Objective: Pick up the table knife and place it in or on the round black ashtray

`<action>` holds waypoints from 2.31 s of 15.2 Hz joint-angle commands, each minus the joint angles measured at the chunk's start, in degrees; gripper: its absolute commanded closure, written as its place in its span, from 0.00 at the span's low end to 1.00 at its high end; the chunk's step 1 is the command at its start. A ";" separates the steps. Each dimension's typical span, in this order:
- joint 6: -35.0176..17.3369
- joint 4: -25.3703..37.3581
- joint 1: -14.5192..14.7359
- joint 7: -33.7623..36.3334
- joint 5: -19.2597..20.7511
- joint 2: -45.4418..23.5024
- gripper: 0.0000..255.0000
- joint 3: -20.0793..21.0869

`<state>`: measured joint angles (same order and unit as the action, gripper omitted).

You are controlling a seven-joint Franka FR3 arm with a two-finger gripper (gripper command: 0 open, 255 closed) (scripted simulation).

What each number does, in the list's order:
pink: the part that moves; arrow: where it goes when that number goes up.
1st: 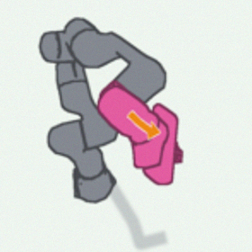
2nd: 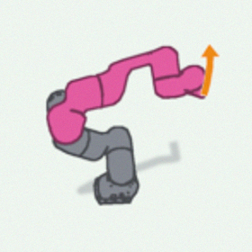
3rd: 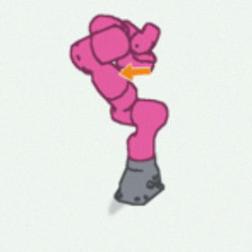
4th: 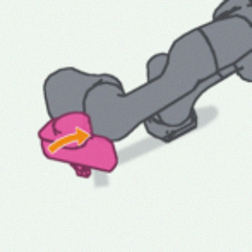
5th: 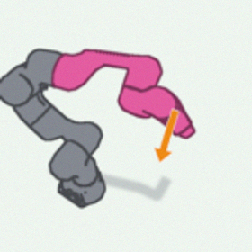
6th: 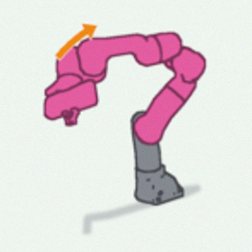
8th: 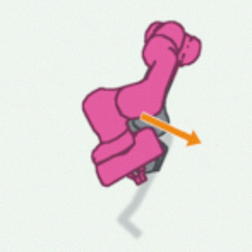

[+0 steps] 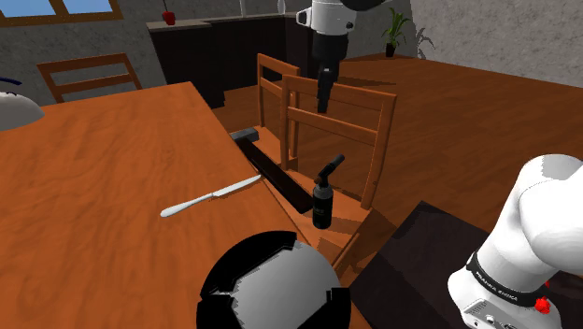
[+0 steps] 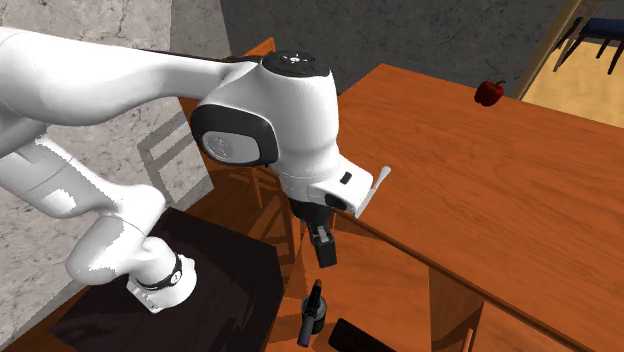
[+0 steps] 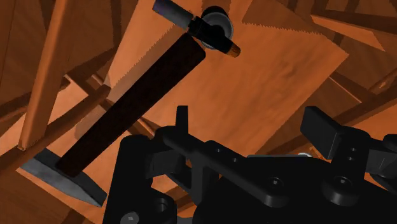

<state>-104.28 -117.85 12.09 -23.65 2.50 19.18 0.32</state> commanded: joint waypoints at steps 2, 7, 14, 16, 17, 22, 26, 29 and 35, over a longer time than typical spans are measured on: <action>-0.82 4.11 1.81 -2.43 -0.72 -5.69 0.00 1.24; -1.29 10.53 4.45 -6.41 -1.44 -13.83 0.00 3.48; -0.68 20.09 8.10 -11.40 -1.42 -24.63 0.00 7.08; -0.28 22.91 9.21 -12.72 -1.18 -27.61 0.00 8.15; -0.05 24.33 9.79 -13.36 -1.03 -29.08 0.00 8.69; 1.44 31.54 12.88 -16.46 0.05 -36.28 0.00 11.35; 0.41 32.08 13.80 -17.30 0.44 -38.28 0.00 12.05; -1.82 30.03 13.76 -17.24 0.51 -38.46 0.00 12.01; -3.70 28.38 13.75 -17.19 0.58 -38.70 0.00 11.98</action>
<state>-107.93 -89.44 25.84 -40.84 3.07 -19.51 12.30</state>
